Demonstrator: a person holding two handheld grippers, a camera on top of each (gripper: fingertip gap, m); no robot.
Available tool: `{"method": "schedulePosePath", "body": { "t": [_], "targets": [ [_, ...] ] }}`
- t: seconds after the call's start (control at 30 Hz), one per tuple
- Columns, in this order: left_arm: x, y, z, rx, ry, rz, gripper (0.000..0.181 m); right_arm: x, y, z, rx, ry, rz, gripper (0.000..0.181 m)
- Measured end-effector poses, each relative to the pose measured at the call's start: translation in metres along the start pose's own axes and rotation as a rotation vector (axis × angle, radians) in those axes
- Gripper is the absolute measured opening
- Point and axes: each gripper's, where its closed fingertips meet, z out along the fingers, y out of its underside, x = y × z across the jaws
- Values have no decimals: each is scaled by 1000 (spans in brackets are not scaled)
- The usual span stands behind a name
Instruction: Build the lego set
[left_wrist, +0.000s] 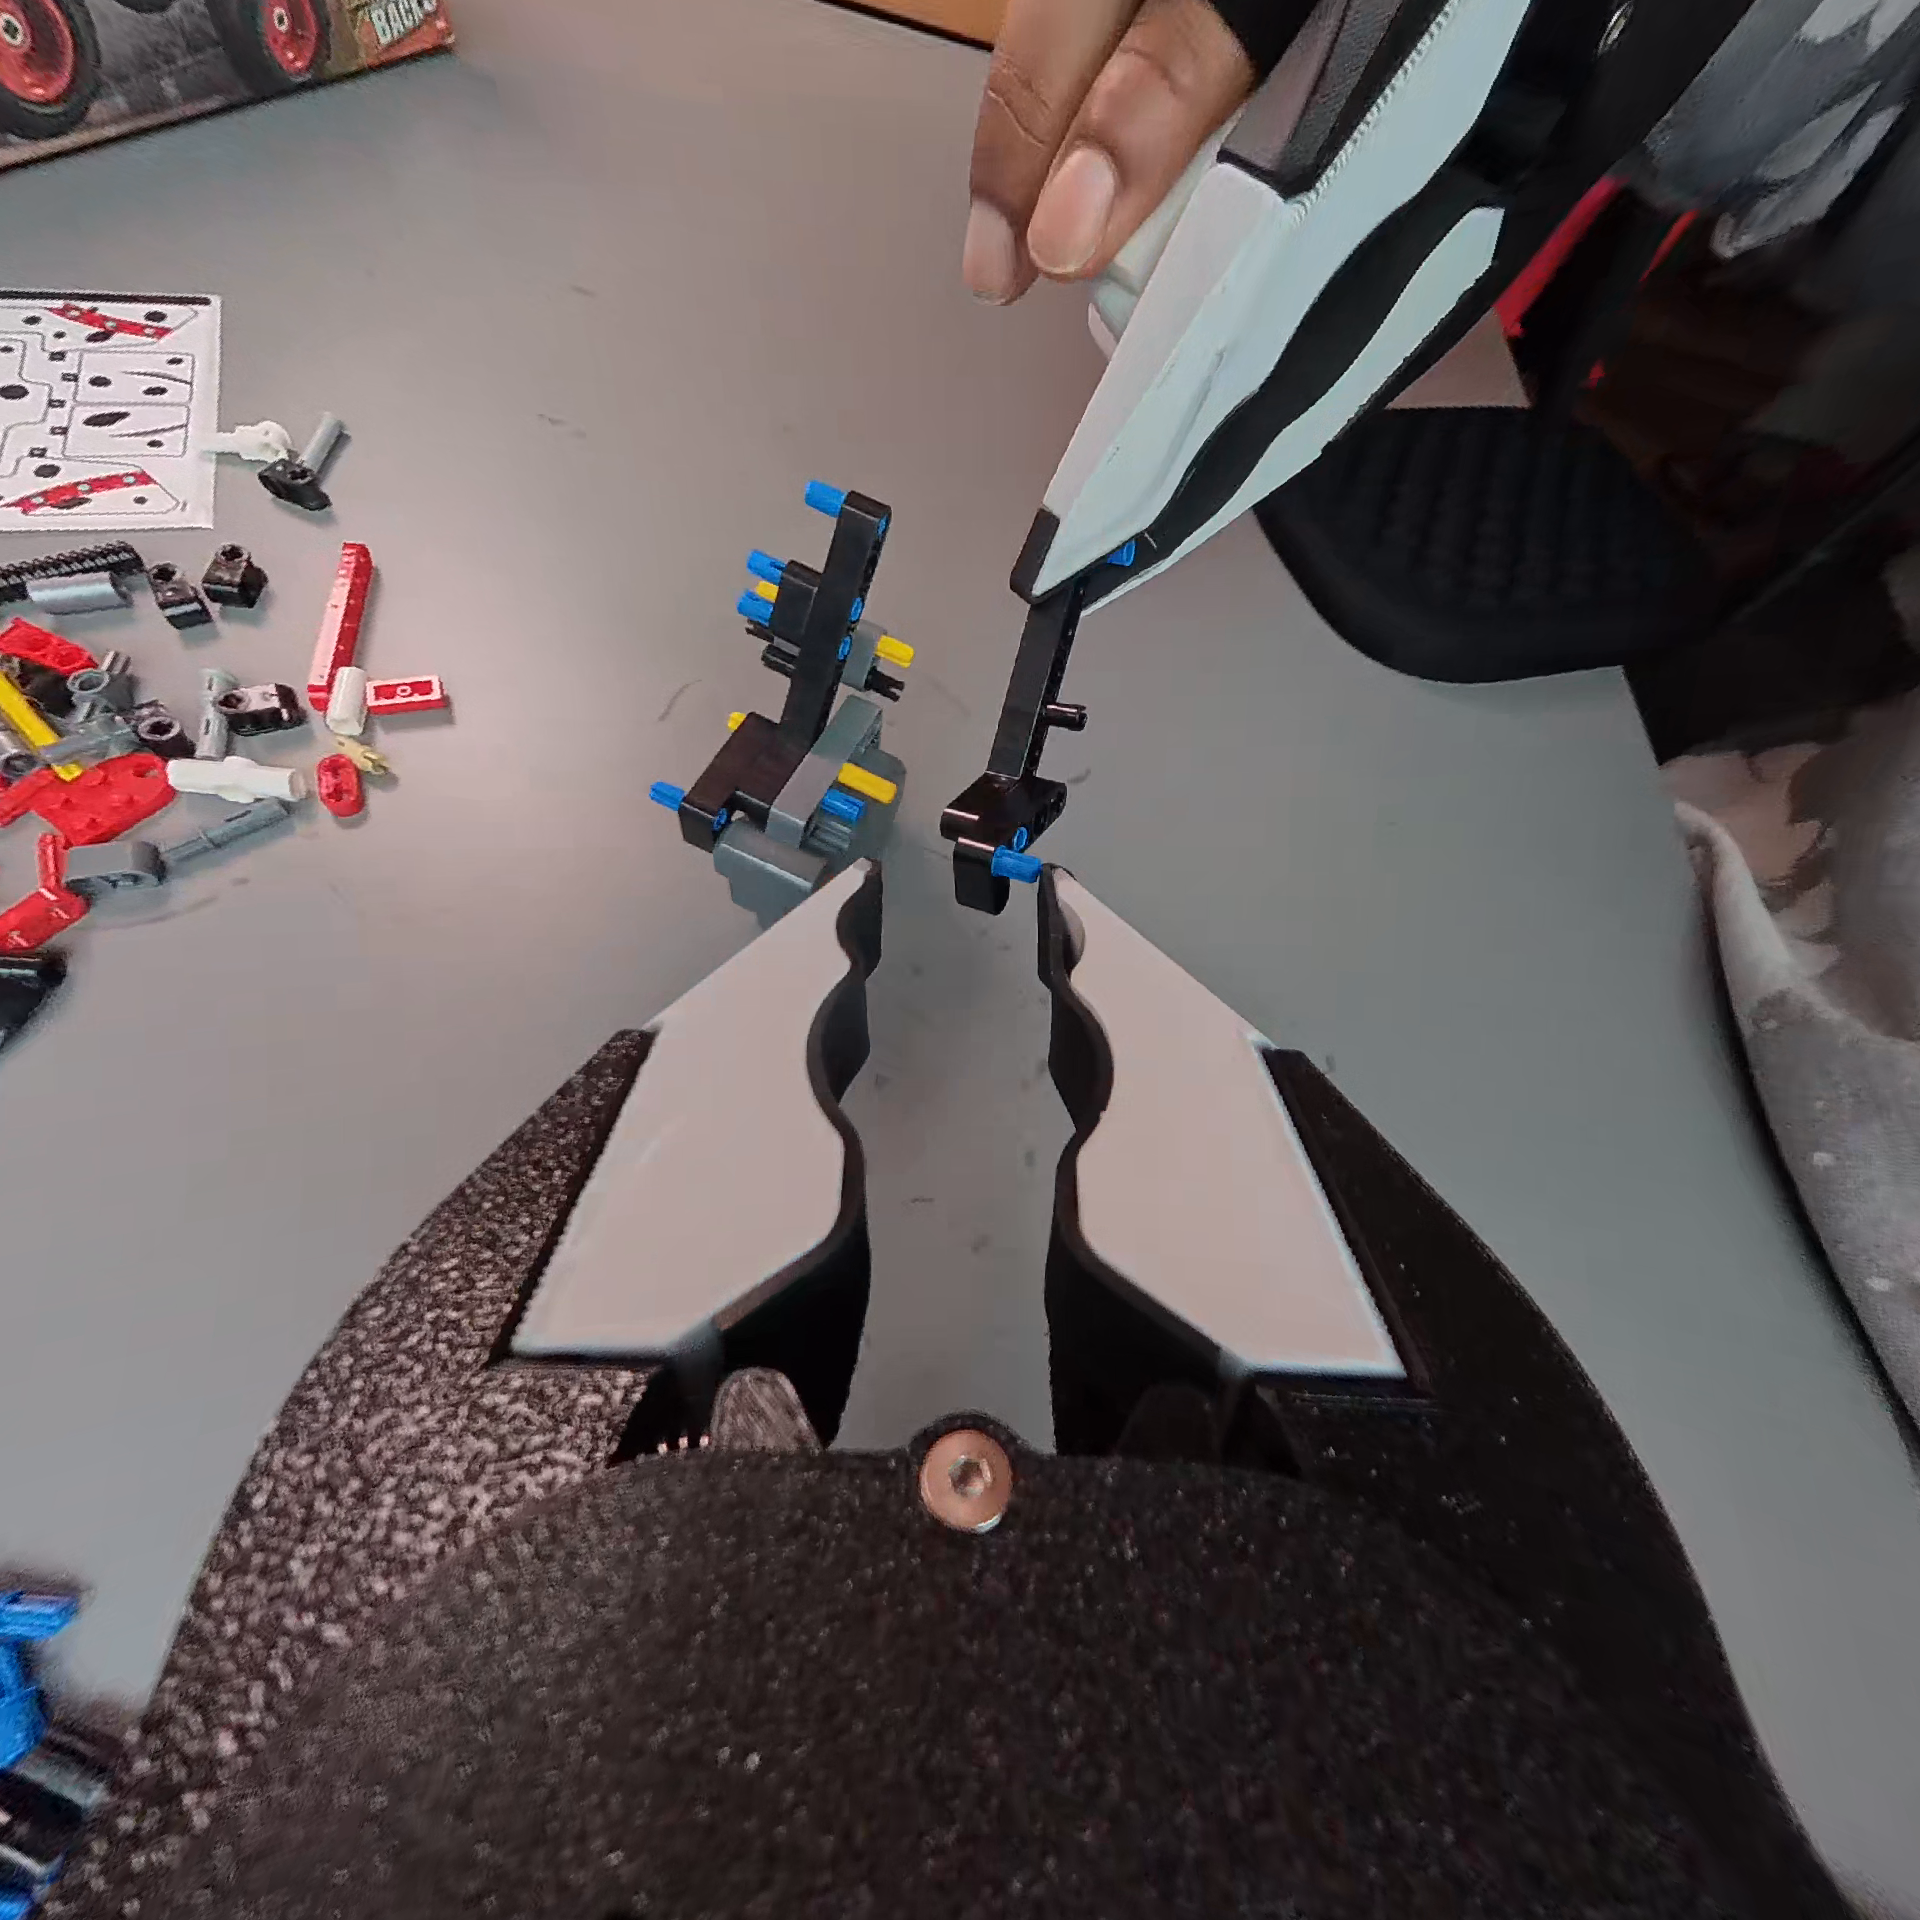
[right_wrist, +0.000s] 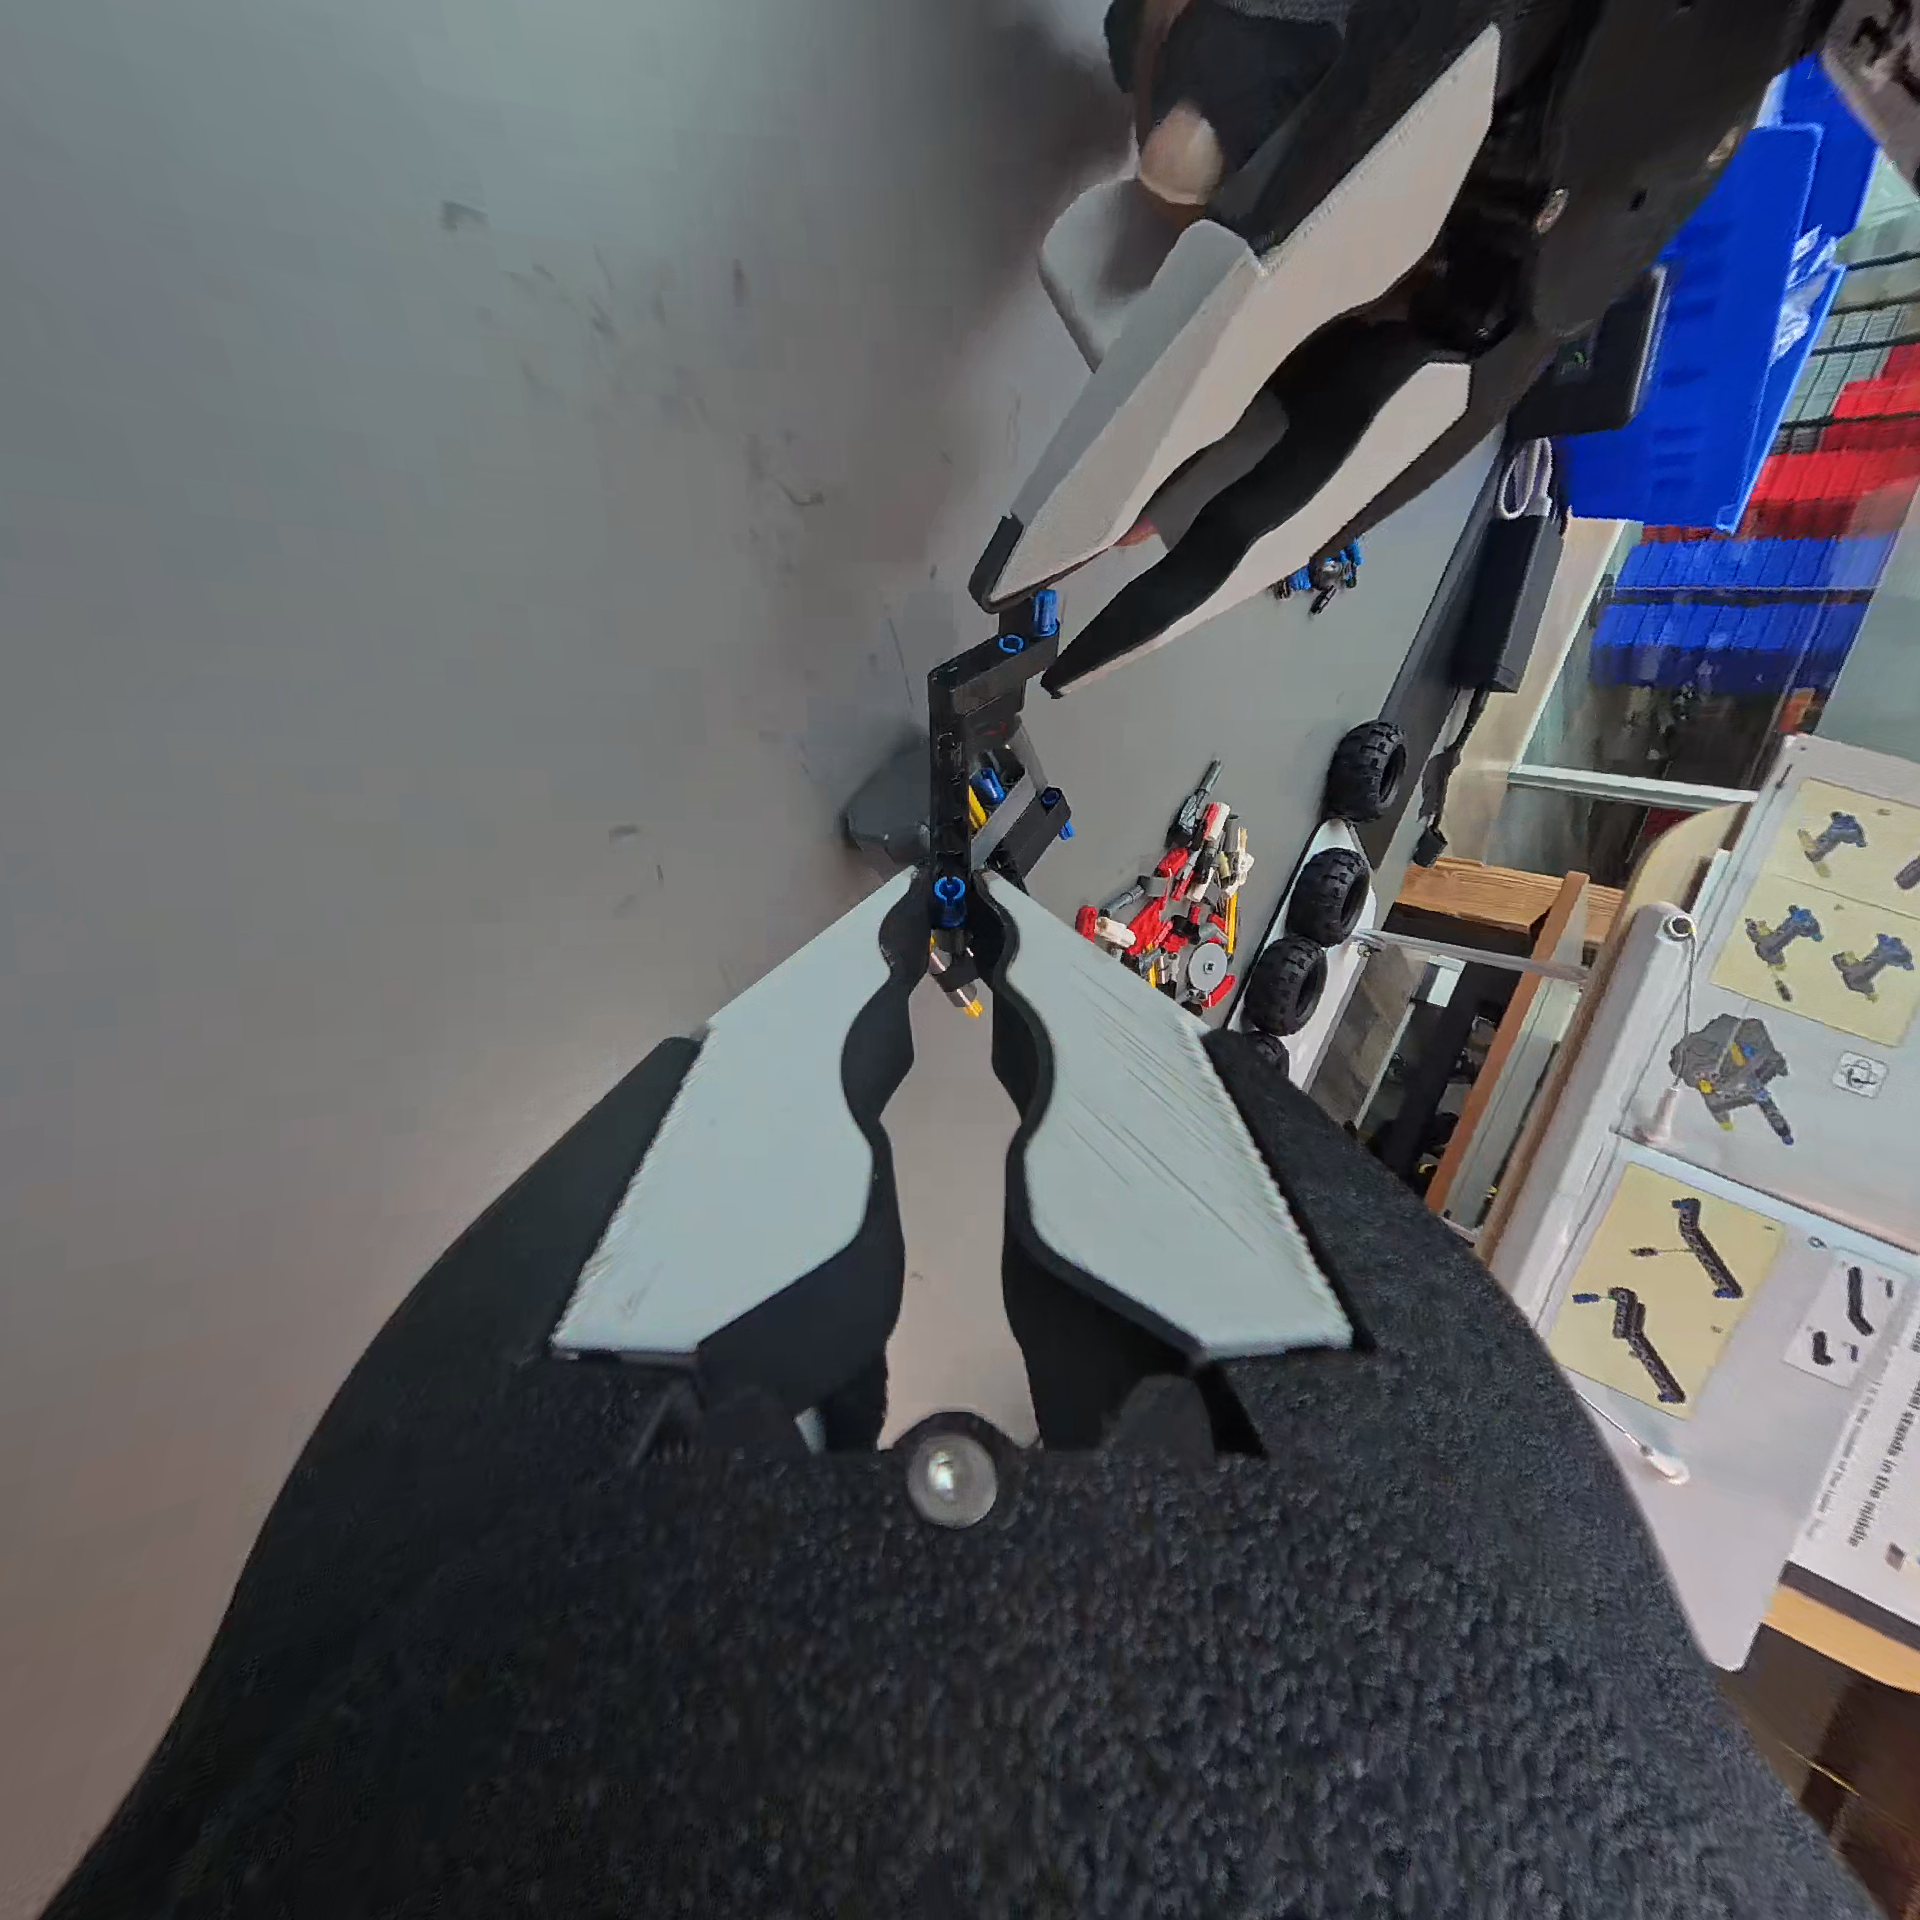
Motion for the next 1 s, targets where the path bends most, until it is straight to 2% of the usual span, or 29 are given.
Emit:
{"method": "schedulePosePath", "body": {
  "t": [0.1,0.27,0.47,0.57,0.77,0.9,1.0],
  "targets": [
    [-7,1,3,-41,-25,48,21,0,8,9,-51,-19,-55,8],
    [-15,-1,6,-76,-43,93,17,4,15,15,-83,-49,-91,8],
    [-17,3,6,-71,-31,90,40,5,18,15,-117,-73,-166,7],
    [-18,5,5,-79,-30,81,43,4,20,15,-141,-79,-217,7],
    [-13,5,13,-90,-14,79,34,6,20,18,-154,-69,-307,7],
    [-13,6,18,-104,-55,103,30,9,17,17,-143,-41,-381,7],
    [-16,4,18,-96,-95,106,21,10,17,16,-141,-24,-421,7]
  ]
}}
